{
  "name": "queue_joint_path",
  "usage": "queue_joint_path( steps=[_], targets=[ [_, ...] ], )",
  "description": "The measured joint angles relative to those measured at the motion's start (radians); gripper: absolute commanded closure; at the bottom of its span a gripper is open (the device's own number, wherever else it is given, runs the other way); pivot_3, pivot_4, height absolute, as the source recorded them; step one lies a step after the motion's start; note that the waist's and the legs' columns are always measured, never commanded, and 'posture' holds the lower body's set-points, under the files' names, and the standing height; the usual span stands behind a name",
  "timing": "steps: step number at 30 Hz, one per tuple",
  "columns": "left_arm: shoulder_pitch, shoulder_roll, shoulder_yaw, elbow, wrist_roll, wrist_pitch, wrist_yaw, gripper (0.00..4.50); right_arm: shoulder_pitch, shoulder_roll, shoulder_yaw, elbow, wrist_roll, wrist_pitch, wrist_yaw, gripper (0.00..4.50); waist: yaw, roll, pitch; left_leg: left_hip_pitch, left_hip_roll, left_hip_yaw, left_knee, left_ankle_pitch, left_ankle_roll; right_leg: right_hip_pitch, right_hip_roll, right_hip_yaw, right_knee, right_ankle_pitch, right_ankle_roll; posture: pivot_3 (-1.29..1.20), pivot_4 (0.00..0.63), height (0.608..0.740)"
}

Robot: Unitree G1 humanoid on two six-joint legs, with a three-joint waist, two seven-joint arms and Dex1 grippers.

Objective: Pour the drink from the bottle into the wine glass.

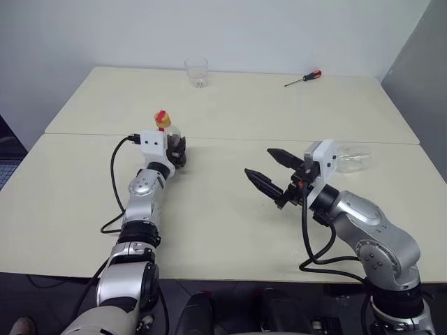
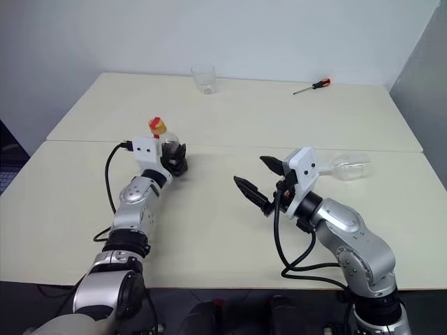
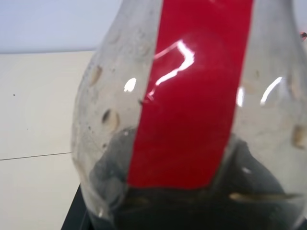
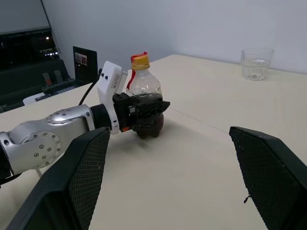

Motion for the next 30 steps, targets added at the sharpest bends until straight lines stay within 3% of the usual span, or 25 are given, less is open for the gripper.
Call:
queue_joint_path(
  steps=[14, 21, 30],
  targets=[
    [-0.022, -0.011, -0.011, -0.03, -0.02, 0.073, -0.054, 2.51, -0.015, -0.004, 0.0, 0.005, -0.003, 0.0, -0.001, 0.23, -0.001, 0.0, 0.0, 0.0, 0.0, 0.0, 0.0, 0.0, 0.0, 0.0, 0.0, 0.0, 0.0, 0.0, 0.0, 0.0, 0.15, 0.74],
    [0.101, 0.026, -0.167, -0.417, -0.103, 0.357, -0.322, 2.51, -0.245, -0.02, -0.002, 0.149, -0.036, 0.012, 0.003, 0.23, -0.005, 0.0, 0.0, 0.0, 0.001, 0.001, 0.0, 0.0, 0.0, -0.001, 0.0, 0.001, 0.002, 0.0, 0.0, 0.0, 0.15, 0.74],
    [0.095, 0.089, -0.236, -0.592, -0.157, 0.509, -0.5, 2.51, -0.429, 0.064, 0.01, 0.326, -0.044, 0.013, 0.035, 0.23, -0.004, 0.002, 0.001, 0.0, 0.001, 0.001, 0.0, 0.0, 0.0, -0.002, 0.0, 0.001, 0.004, 0.0, -0.001, 0.0, 0.15, 0.74]
  ],
)
